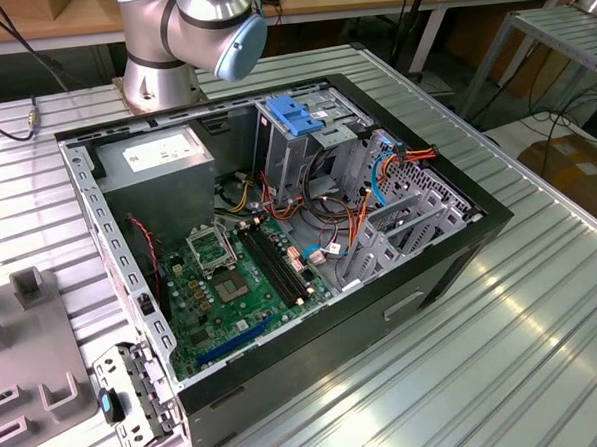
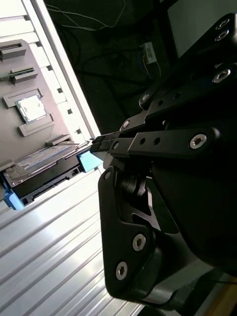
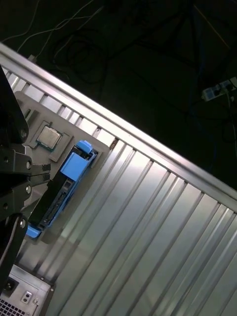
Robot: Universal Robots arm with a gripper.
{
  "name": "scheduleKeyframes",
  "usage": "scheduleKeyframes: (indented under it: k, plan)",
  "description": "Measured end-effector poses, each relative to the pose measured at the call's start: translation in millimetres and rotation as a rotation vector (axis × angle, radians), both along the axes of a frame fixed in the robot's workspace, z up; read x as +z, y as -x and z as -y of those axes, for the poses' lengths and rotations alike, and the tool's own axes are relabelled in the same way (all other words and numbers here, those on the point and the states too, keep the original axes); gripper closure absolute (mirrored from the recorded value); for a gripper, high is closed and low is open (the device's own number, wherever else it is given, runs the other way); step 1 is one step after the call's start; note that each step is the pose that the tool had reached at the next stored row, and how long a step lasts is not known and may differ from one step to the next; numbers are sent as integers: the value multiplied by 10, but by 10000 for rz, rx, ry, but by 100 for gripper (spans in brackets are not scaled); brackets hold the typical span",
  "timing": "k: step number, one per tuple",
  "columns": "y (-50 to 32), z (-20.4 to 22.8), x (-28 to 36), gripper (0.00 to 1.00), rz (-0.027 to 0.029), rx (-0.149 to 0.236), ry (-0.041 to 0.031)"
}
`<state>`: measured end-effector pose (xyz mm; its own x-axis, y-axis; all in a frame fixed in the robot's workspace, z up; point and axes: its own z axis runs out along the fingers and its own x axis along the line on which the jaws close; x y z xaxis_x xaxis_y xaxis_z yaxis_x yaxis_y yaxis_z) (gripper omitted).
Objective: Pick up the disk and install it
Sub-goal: 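Pick up the disk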
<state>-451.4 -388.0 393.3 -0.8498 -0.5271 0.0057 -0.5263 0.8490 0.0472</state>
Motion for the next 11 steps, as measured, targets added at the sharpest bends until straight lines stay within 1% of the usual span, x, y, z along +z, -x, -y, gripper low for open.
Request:
scheduleKeyframes:
  k: [11]
  plan:
    - [0,0,0,89,0,551,-4]
